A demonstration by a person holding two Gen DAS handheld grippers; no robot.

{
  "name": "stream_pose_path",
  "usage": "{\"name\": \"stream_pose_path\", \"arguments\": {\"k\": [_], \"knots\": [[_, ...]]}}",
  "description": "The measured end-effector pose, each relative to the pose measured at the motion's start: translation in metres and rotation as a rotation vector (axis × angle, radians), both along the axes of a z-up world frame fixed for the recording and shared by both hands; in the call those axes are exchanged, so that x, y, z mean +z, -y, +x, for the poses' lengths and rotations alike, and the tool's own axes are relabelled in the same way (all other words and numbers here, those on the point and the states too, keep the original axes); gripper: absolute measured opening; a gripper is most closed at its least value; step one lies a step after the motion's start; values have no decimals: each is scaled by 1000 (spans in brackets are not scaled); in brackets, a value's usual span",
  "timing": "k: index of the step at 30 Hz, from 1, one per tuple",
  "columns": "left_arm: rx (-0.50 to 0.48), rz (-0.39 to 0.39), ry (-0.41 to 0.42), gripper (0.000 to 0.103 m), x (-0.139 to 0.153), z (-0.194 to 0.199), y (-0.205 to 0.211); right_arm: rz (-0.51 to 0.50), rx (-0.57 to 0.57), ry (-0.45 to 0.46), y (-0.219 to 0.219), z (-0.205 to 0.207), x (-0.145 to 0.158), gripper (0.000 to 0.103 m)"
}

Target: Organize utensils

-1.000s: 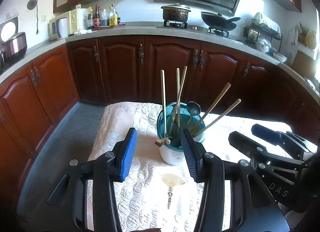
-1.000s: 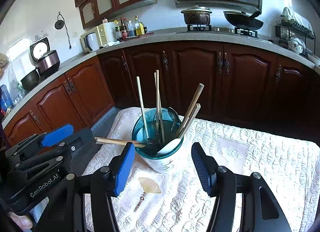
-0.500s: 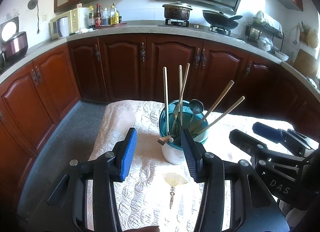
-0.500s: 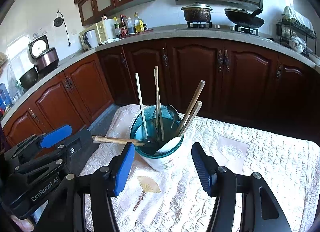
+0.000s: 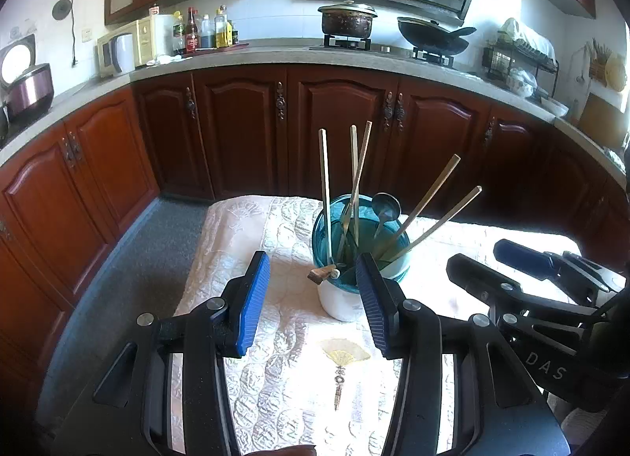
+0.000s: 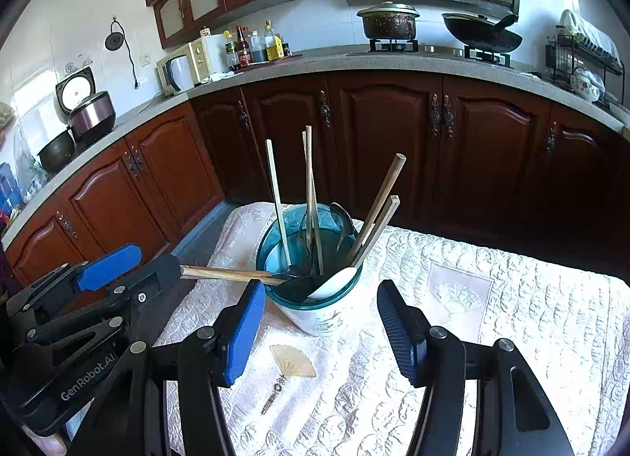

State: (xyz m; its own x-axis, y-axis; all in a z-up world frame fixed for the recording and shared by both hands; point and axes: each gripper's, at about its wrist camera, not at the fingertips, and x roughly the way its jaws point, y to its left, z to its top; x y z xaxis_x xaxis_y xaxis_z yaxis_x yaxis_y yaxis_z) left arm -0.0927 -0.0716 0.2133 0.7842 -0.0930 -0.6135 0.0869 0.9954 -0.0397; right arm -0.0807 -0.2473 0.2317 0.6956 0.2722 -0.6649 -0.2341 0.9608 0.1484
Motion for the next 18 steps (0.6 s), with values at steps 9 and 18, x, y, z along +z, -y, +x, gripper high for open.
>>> {"name": "stream_pose_path", "arguments": {"k": [9, 18], "knots": [[-4, 5, 5, 45, 2, 0, 2, 0, 1, 0, 0, 1, 0, 57], [-3, 5, 6, 45, 3, 0, 2, -1, 6, -1, 0, 2, 1, 57]]}}
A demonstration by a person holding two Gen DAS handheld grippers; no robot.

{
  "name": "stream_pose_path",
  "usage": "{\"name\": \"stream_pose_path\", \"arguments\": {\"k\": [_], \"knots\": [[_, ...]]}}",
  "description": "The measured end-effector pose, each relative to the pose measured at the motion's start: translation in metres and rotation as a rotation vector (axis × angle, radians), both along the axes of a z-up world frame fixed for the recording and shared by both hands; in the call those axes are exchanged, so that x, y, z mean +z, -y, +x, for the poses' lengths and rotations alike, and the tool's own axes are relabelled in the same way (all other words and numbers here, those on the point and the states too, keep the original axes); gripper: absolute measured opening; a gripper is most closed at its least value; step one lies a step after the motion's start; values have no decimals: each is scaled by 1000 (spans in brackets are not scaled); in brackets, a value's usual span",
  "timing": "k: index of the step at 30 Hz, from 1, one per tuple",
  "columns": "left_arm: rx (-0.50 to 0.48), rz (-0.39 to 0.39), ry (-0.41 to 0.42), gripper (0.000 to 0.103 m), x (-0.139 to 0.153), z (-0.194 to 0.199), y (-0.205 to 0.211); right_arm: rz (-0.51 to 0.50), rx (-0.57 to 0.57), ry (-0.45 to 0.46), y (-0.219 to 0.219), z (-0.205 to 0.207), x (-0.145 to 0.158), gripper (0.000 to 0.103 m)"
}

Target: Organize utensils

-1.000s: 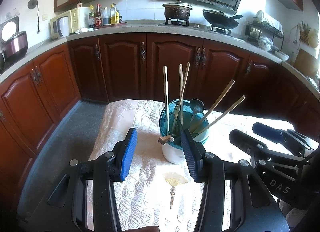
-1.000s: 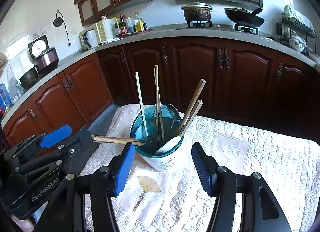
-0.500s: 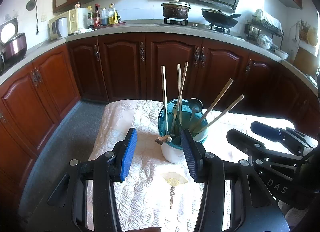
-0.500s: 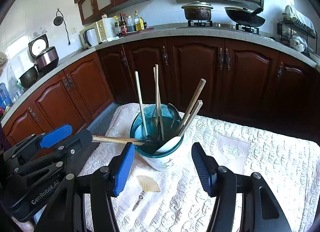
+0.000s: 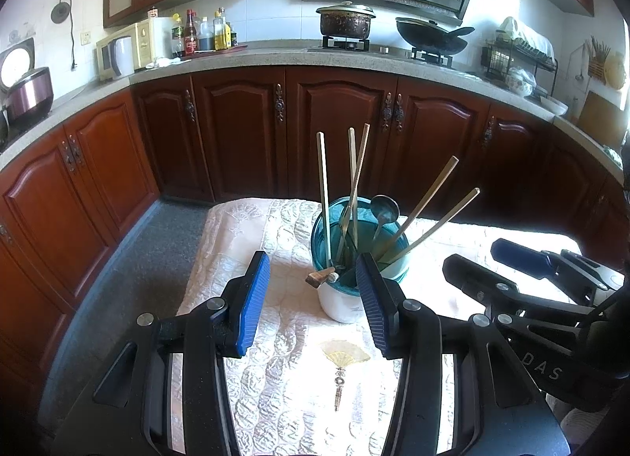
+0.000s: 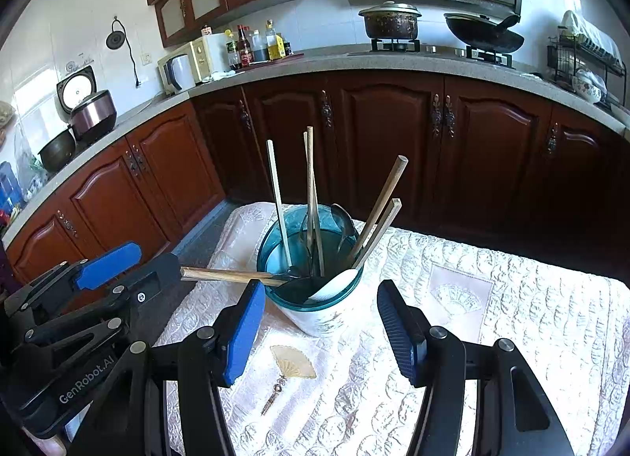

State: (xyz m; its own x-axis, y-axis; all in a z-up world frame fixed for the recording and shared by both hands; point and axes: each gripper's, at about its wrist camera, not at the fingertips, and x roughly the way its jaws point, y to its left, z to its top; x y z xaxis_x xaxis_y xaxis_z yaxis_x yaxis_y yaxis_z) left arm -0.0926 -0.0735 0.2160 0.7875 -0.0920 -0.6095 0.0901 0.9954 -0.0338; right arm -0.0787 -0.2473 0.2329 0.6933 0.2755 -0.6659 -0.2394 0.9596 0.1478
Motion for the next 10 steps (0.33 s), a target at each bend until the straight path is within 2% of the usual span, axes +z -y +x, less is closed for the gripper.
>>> {"name": "stream_pose_path", "arguments": {"k": [10], "knots": [[-26, -7, 10, 45, -5, 0, 4, 2, -13, -22, 14, 2, -14, 57]]}}
